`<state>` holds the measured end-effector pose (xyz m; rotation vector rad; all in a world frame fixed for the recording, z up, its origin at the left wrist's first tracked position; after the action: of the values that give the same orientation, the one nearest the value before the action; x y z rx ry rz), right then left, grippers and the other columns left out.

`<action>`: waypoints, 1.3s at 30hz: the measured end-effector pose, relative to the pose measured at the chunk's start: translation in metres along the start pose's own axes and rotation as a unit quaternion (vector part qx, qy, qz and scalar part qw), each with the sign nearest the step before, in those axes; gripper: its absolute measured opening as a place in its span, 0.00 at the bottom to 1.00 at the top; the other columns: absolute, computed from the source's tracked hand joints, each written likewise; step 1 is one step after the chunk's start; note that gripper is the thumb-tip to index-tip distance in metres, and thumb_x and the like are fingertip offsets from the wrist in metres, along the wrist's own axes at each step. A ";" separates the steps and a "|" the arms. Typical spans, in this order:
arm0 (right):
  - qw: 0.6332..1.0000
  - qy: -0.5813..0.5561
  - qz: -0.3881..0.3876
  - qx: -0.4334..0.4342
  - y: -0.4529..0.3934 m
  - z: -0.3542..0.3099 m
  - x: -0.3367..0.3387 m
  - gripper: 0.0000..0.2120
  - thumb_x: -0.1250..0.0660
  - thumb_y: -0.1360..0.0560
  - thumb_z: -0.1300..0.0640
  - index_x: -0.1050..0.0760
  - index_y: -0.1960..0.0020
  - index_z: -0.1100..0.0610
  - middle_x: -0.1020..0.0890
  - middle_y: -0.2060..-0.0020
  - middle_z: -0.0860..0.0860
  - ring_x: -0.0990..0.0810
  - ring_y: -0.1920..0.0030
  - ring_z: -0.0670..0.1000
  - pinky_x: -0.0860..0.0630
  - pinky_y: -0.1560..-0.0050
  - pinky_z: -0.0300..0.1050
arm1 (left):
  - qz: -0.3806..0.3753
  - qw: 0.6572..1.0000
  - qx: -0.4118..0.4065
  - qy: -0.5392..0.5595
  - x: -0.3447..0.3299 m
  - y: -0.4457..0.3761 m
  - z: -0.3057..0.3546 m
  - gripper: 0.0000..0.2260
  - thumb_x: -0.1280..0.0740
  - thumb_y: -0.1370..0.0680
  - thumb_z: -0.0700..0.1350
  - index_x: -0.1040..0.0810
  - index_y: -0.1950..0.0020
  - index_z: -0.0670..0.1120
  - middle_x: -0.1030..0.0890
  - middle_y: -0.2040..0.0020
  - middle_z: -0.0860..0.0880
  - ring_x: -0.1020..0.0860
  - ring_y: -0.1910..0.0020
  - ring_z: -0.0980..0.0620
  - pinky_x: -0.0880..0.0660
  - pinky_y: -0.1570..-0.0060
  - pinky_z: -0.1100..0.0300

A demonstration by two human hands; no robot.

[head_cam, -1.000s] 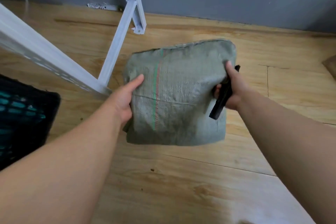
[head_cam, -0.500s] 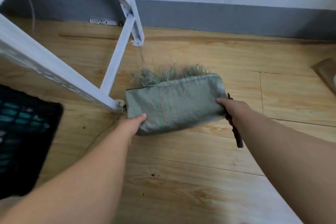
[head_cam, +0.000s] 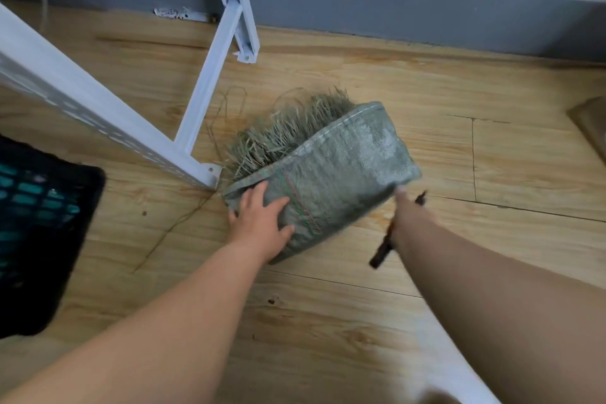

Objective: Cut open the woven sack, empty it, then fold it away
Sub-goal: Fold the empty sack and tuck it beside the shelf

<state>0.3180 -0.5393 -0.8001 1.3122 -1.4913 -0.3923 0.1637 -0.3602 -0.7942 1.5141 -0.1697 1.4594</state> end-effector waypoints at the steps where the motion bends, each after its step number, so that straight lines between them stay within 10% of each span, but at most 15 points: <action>1: 0.998 -0.007 -0.056 -0.034 0.004 0.015 -0.013 0.31 0.30 0.35 0.33 0.27 0.53 0.61 0.23 0.66 0.54 0.26 0.68 0.54 0.28 0.59 0.50 | 0.024 1.000 0.002 -0.010 0.002 -0.003 0.001 0.26 0.36 0.24 0.59 0.37 0.26 0.60 0.54 0.21 0.50 0.56 0.22 0.45 0.54 0.26 0.39; 5: 0.979 -0.059 -0.175 -0.081 0.025 0.045 -0.052 0.18 0.24 0.30 0.49 0.28 0.57 0.61 0.25 0.70 0.54 0.26 0.73 0.50 0.23 0.63 0.43 | 0.084 0.992 -0.012 -0.090 0.019 -0.016 -0.006 0.26 0.37 0.23 0.59 0.39 0.26 0.60 0.57 0.21 0.48 0.59 0.22 0.43 0.60 0.27 0.43; 12: 0.953 -0.176 -0.246 0.023 0.039 -0.045 -0.084 0.11 0.31 0.25 0.62 0.27 0.44 0.62 0.25 0.67 0.54 0.28 0.74 0.48 0.28 0.78 0.36 | -0.139 0.988 0.045 0.046 0.020 -0.027 -0.030 0.40 0.34 0.24 0.60 0.55 0.21 0.57 0.52 0.20 0.45 0.46 0.23 0.42 0.41 0.28 0.49; 20: 0.926 0.113 -0.318 0.166 0.064 -0.047 -0.101 0.12 0.30 0.26 0.65 0.28 0.45 0.59 0.25 0.64 0.56 0.28 0.71 0.51 0.26 0.72 0.42 | -0.058 0.996 0.018 0.065 0.043 -0.038 -0.022 0.39 0.33 0.24 0.55 0.54 0.21 0.54 0.44 0.22 0.47 0.39 0.25 0.46 0.38 0.29 0.51; 32: 0.866 0.220 -0.425 0.142 0.080 -0.023 -0.118 0.19 0.29 0.25 0.60 0.29 0.36 0.57 0.26 0.62 0.55 0.28 0.71 0.49 0.28 0.73 0.39 | 0.013 0.990 0.132 -0.055 0.057 -0.030 -0.045 0.32 0.35 0.22 0.53 0.47 0.22 0.52 0.54 0.20 0.48 0.53 0.23 0.43 0.48 0.27 0.49; 39: 0.917 0.119 -0.361 0.119 0.073 -0.022 -0.111 0.15 0.31 0.25 0.61 0.28 0.40 0.60 0.24 0.53 0.57 0.26 0.68 0.50 0.24 0.69 0.42 | 0.047 0.995 0.081 -0.035 0.054 -0.019 -0.040 0.29 0.35 0.22 0.52 0.41 0.23 0.51 0.46 0.22 0.47 0.47 0.24 0.44 0.44 0.28 0.50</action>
<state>0.2805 -0.4105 -0.7881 2.0205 -0.8236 -0.5033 0.1637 -0.2953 -0.7681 1.7100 -0.1704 1.5253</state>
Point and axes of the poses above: each hand's wrist, its own y-axis away from the middle knuckle, its own x-axis out of the back of the hand, z = x × y, the point moved 2 cm from there along -y, towards the middle knuckle
